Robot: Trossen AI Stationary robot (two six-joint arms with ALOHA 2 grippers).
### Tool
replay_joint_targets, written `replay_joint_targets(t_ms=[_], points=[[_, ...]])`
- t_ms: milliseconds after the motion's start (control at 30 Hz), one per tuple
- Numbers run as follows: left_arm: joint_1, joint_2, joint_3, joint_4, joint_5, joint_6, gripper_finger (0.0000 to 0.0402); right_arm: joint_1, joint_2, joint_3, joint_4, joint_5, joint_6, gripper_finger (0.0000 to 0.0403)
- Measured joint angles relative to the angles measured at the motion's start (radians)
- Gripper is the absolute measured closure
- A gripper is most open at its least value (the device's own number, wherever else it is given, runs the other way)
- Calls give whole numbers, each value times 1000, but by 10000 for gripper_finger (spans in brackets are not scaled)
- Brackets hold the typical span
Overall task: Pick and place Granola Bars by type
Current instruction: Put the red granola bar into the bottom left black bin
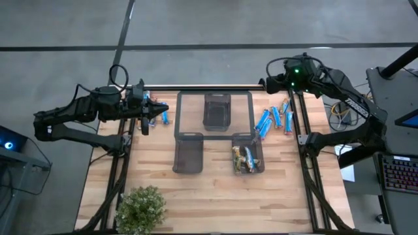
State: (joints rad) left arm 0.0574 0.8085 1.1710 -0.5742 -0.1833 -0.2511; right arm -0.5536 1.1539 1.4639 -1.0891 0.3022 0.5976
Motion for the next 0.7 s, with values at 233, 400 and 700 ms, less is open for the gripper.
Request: replay_joint_targets(t_ms=[233,400,700], points=[[0,3,-22,-3,0,-21,401,0,31,0,-42,-39,38,390],[0,15,-33,-2,1,-37,401,-4,44,0,-46,-91,54,390],[0,22,-33,-2,2,-37,401,-23,66,0,-147,-131,84,390]])
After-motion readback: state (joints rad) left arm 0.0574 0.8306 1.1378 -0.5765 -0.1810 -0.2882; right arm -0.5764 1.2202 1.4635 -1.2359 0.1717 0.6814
